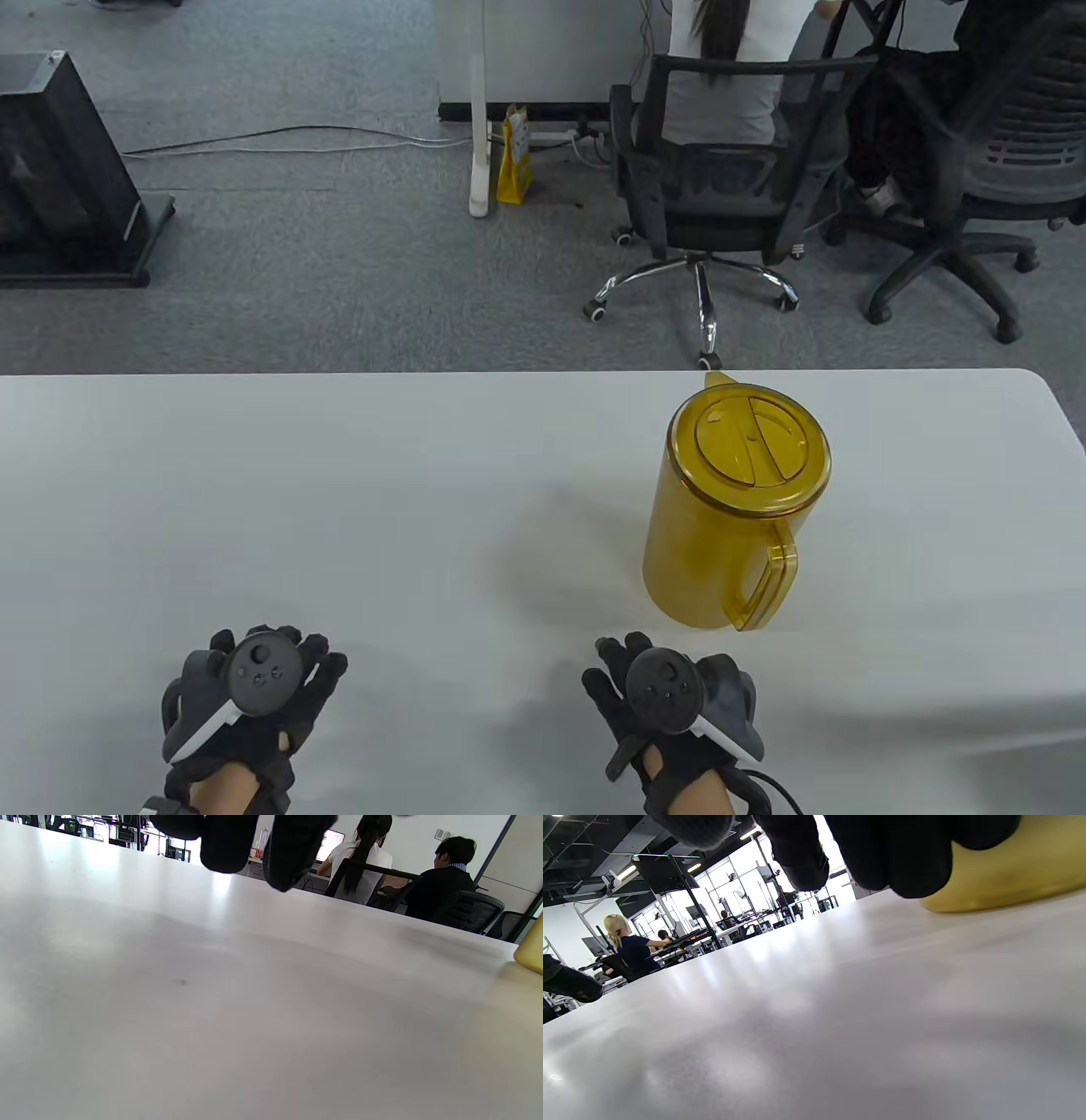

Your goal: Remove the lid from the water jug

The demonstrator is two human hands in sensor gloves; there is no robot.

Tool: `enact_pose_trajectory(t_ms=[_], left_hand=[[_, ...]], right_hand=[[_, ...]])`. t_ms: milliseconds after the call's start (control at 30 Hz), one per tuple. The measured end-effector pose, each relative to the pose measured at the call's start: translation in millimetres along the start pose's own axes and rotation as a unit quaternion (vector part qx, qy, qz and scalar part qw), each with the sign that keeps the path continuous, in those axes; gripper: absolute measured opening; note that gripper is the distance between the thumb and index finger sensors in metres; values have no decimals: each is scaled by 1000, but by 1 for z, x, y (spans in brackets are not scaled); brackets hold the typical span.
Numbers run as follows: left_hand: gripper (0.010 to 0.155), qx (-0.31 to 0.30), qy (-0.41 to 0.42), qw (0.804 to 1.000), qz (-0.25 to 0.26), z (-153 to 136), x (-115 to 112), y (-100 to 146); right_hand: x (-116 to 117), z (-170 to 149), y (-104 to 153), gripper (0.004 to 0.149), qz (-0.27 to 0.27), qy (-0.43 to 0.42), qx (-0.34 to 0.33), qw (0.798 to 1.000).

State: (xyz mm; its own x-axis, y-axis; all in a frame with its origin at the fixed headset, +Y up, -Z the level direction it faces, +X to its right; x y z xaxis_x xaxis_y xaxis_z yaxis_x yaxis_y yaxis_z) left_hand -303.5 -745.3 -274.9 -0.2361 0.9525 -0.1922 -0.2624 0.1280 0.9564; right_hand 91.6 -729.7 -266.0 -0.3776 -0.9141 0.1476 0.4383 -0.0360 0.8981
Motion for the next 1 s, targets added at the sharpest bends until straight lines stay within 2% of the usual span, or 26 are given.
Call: enact_pose_trajectory(t_ms=[267, 533, 667, 767, 1000], left_hand=[[65, -34, 20, 999, 6, 2, -2, -8], [65, -46, 14, 999, -18, 7, -6, -11], [65, -39, 9, 999, -5, 1, -6, -10], [65, -53, 9, 998, 38, 0, -3, -10], [65, -64, -10, 998, 19, 6, -9, -14]], right_hand=[[-3, -3, 3, 65, -5, -11, 9, 1000], [-10, 5, 5, 65, -29, -11, -12, 999], [-17, 14, 8, 65, -56, 7, -33, 998], [-22, 19, 11, 65, -69, 14, -41, 997], [-40, 24, 18, 64, -136, 39, -75, 987]])
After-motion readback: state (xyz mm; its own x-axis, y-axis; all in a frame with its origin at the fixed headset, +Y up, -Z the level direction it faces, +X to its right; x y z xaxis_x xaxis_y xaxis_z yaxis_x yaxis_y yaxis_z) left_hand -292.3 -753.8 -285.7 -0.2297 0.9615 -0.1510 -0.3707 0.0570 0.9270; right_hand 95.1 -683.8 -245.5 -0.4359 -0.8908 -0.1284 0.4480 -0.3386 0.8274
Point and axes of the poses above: the tracker on the back of each hand, its own z axis roughly to the thumb side, its own y axis roughly from the fingertips to the wrist, x = y × z, the point moved 2 cm from there along -y, roughly from the wrist to the fingertips, and after that the axes turned 10 degrees about -x, right-handed, at the moved point
